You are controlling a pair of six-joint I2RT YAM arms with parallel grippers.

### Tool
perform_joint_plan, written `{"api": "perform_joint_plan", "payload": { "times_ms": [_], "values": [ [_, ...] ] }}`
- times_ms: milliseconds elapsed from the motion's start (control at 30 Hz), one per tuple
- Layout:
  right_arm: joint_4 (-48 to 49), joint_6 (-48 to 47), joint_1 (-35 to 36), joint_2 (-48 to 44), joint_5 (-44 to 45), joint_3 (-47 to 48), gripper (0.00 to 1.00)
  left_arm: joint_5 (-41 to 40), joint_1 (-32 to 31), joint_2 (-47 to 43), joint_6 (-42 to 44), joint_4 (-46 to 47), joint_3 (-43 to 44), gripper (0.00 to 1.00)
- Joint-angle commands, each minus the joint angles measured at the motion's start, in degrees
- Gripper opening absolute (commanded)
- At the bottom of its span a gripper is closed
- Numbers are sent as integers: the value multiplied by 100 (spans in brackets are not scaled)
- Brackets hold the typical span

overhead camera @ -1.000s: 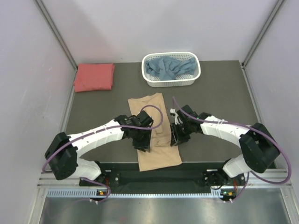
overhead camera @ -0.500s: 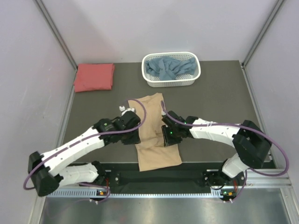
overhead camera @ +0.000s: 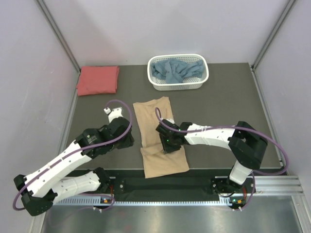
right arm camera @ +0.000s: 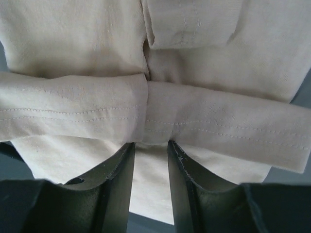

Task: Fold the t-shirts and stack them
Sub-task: Fold the tshirt

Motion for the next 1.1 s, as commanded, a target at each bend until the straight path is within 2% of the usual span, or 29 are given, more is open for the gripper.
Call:
{"api": "perform_joint_plan", "payload": {
  "times_ms": [0,167,400,733,1067],
  "values": [
    [-228,275,236,-47,321,347,34,-315,9,-40,143,-263,365,34],
    [-334,504,386,-109,427,338,34,-385,18,48,337,-351,611,35],
    [-290,767,412,409,752,592,34,-412,18,136,627,-395,866,35],
    [-448,548,351,858,1235,1251,35,-605,27,-198,504,-808,1112,34],
    [-510,232,-26,1130,1288,1638,35,-746,27,-409,328,-1028,1174,34]
  ]
}}
